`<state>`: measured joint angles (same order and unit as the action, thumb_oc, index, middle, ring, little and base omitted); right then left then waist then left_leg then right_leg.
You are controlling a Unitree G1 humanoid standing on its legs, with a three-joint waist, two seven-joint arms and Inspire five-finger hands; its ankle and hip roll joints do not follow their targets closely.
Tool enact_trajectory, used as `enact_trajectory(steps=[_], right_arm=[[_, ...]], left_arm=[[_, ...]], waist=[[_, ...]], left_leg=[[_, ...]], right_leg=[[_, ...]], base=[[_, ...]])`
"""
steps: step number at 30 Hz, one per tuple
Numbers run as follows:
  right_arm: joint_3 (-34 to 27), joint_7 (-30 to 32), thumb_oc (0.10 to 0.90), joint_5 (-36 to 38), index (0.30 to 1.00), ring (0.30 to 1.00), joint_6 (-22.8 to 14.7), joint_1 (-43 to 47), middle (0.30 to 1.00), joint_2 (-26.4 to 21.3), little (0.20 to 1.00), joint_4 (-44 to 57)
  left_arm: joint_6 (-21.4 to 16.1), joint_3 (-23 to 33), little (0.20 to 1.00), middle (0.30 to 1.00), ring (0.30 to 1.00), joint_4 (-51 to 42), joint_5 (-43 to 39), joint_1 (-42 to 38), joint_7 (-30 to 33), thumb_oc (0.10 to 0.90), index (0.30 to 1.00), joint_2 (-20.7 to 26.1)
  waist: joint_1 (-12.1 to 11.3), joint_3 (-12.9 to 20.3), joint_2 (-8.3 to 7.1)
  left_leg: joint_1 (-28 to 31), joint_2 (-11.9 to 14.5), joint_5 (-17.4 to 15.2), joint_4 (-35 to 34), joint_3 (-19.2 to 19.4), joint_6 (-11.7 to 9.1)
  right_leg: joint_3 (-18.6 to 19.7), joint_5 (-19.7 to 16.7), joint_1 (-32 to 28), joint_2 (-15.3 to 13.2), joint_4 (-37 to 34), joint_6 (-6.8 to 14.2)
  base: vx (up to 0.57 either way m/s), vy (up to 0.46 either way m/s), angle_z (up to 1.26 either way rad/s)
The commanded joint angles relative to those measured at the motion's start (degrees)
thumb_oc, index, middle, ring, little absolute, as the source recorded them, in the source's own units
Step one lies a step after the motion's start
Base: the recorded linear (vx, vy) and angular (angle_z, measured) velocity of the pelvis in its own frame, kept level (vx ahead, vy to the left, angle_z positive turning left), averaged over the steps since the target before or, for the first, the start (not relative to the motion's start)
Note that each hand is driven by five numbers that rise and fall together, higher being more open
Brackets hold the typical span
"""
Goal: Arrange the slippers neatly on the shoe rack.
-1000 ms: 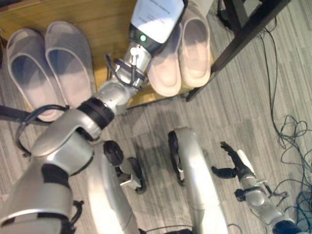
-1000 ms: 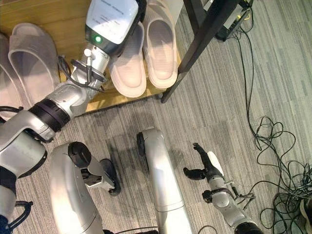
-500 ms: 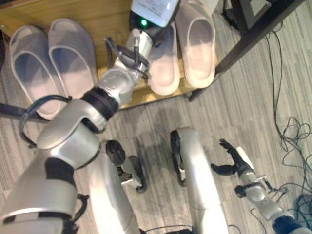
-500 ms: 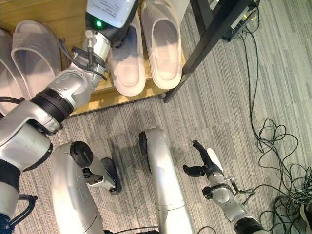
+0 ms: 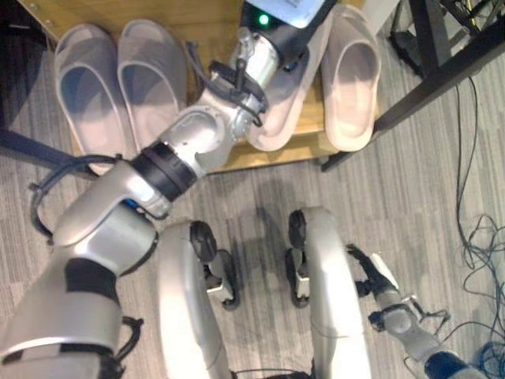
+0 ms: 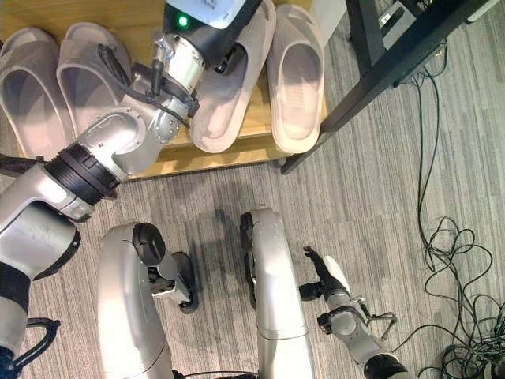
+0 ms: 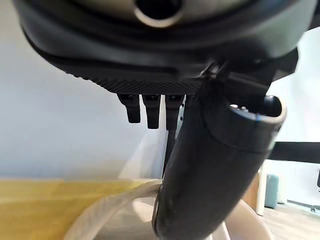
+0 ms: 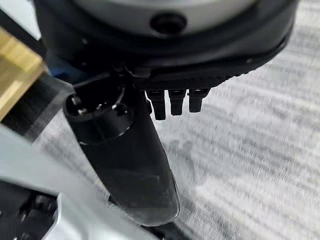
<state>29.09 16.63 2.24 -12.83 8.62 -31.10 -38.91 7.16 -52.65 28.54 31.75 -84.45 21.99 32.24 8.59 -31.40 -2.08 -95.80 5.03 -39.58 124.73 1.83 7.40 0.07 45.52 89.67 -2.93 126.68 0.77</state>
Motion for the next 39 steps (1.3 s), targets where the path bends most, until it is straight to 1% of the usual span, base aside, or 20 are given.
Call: enact_trajectory(steps=[1, 8, 13, 16, 21, 24, 30, 34, 39], right_arm=[[-3.18, 1.11, 0.8, -1.37, 0.9, 0.9, -0.53, -1.19, 0.9, -1.6, 0.9, 3.96], [-1.22, 0.57, 0.8, -1.78, 0.9, 0.9, 0.08, -0.06, 0.9, -0.87, 0.9, 1.78], [0.13, 0.88, 0.8, -3.24, 0.9, 0.9, 0.63, 0.55, 0.9, -0.6, 0.9, 0.45], [1.09, 0.66, 0.8, -3.62, 0.9, 0.9, 1.18, 1.69, 0.9, -0.59, 0.9, -0.34], [1.68, 0.89, 0.8, -4.05, 0.9, 0.9, 1.66, 1.95, 0.9, -0.12, 0.9, -1.35], [1.69, 0.99, 0.8, -4.57, 0.9, 0.9, 2.23, 1.98, 0.9, 0.36, 0.9, -1.78], [2.32, 0.85, 0.8, -4.98, 0.9, 0.9, 2.31, 2.05, 0.9, 1.04, 0.9, -2.34], [2.13, 0.9, 0.8, -4.98, 0.9, 0.9, 2.15, 1.66, 0.9, 1.25, 0.9, -2.57], [1.87, 0.86, 0.8, -5.07, 0.9, 0.9, 2.27, 1.57, 0.9, 1.28, 0.9, -2.29]], left_arm=[[-1.59, 3.86, 0.9, 0.9, 0.9, -1.03, -0.59, -7.63, 2.51, 0.8, 0.9, -1.61], [-2.15, 2.6, 0.9, 0.9, 0.9, 0.45, -2.52, -7.59, 1.93, 0.8, 0.9, -1.46], [-2.53, 2.03, 0.9, 0.9, 0.9, -1.72, -1.85, -7.72, 1.65, 0.8, 0.9, -1.22], [-2.46, 1.09, 0.9, 0.9, 0.9, -2.11, -0.79, -7.23, 0.5, 0.8, 0.9, -1.92], [-2.56, 1.29, 0.9, 0.9, 0.9, -1.15, -2.31, -5.84, -0.88, 0.8, 0.9, -2.68], [-3.11, 2.06, 0.9, 0.9, 0.9, -2.06, -4.68, -4.34, -2.04, 0.8, 0.9, -2.24], [-3.04, 1.54, 0.9, 0.9, 0.9, -2.55, -4.23, -3.78, -1.84, 0.8, 0.9, -0.69], [-3.05, 2.15, 0.9, 0.9, 0.9, -2.73, -4.14, -3.2, -1.3, 0.8, 0.9, -0.13], [-3.98, 2.93, 0.9, 0.9, 0.9, -4.31, -6.48, -3.21, -1.44, 0.8, 0.9, 1.17]], waist=[[-0.56, 1.6, -1.63], [-0.8, 1.6, -1.34], [-1.28, 1.6, -0.92], [-1.63, 1.6, -0.8], [-1.8, 1.6, -0.32], [-2.11, 1.6, -0.11], [-2.06, 1.6, 0.08], [-2.12, 1.6, 0.18], [-2.1, 1.6, 0.41]], left_leg=[[5.85, -2.02, -7.17, 2.69, -8.57, 1.37], [5.85, -2.24, -6.79, 2.34, -8.47, 1.23], [5.85, -2.38, -6.49, 2.38, -8.53, 1.12], [5.85, -2.56, -6.32, 2.48, -8.6, 0.88], [5.85, -3.01, -6.1, 2.64, -8.78, 0.9], [5.85, -3.14, -6.21, 2.92, -8.92, 0.98], [5.85, -3.25, -6.53, 3.2, -8.68, 1.07], [5.85, -3.3, -6.58, 3.26, -8.68, 1.05], [5.85, -3.48, -6.55, 3.37, -8.76, 0.97]], right_leg=[[4.82, -3.14, 0.28, -0.96, -3.02, -2.9], [5.19, -3.18, 0.28, -1.14, -3.0, -3.13], [4.86, -3.02, 0.28, -1.4, -2.91, -3.38], [5.03, -3.11, 0.28, -1.48, -2.74, -3.59], [5.03, -3.24, 0.28, -1.45, -2.8, -3.41], [5.21, -3.35, 0.28, -1.46, -2.64, -3.33], [5.56, -3.1, 0.28, -1.33, -2.2, -3.33], [5.63, -3.01, 0.28, -1.32, -2.02, -3.43], [5.6, -3.04, 0.28, -1.33, -1.83, -3.36]], base=[[-0.02, -0.008, 0.04], [-0.01, -0.004, 0.02], [-0.02, -0.007, 0.03], [-0.02, 0.0, 0.02], [0.0, 0.0, 0.0], [0.0, 0.0, 0.0], [0.0, 0.0, 0.0], [0.0, 0.0, 0.0], [0.0, 0.0, 0.0]])
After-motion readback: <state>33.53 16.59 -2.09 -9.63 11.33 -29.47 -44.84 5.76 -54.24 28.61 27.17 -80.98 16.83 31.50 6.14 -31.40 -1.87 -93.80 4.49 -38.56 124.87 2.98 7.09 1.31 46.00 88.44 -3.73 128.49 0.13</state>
